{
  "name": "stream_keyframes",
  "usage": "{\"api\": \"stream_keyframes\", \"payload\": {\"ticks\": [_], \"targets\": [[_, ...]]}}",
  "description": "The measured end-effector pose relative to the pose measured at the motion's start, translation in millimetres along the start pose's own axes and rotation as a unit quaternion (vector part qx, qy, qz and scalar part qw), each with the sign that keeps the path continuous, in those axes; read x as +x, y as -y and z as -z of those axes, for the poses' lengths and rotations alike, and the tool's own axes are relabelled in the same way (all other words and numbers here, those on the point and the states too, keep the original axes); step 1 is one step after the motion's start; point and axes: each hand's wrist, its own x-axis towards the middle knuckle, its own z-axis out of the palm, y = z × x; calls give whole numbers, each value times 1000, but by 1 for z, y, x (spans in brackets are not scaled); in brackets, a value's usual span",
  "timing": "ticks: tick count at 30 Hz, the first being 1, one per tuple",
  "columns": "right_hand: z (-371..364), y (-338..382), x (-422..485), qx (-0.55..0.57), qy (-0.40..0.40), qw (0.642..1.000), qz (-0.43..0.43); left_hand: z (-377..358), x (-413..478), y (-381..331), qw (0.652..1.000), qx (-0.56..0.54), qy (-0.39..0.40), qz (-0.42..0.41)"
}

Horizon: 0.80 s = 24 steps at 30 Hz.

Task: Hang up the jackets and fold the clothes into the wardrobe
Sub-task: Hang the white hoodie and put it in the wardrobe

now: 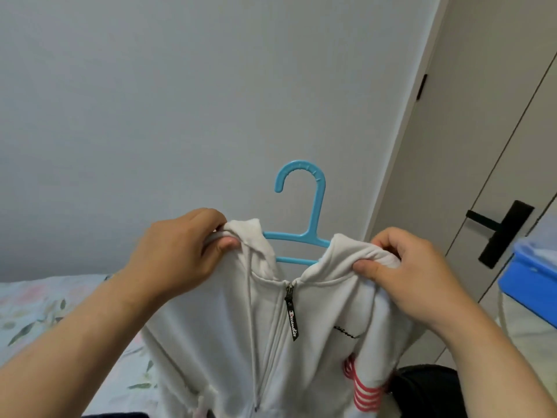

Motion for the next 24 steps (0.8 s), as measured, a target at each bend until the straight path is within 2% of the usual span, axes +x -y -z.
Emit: {"api": "stream_keyframes", "payload": {"ticks": [7,13,19,24], "targets": [[44,41,3,15,26,1000,2,30,44,-15,999,-47,20,-12],[64,52,7,3,6,1000,0,32,71,-19,997,-72,20,-6],[67,39,14,9,-23,998,-57,18,86,-29,996,-81,43,12],[55,2,20,-5,-36,993,-116,-33,90,-26,990,-115,84,-10]]}}
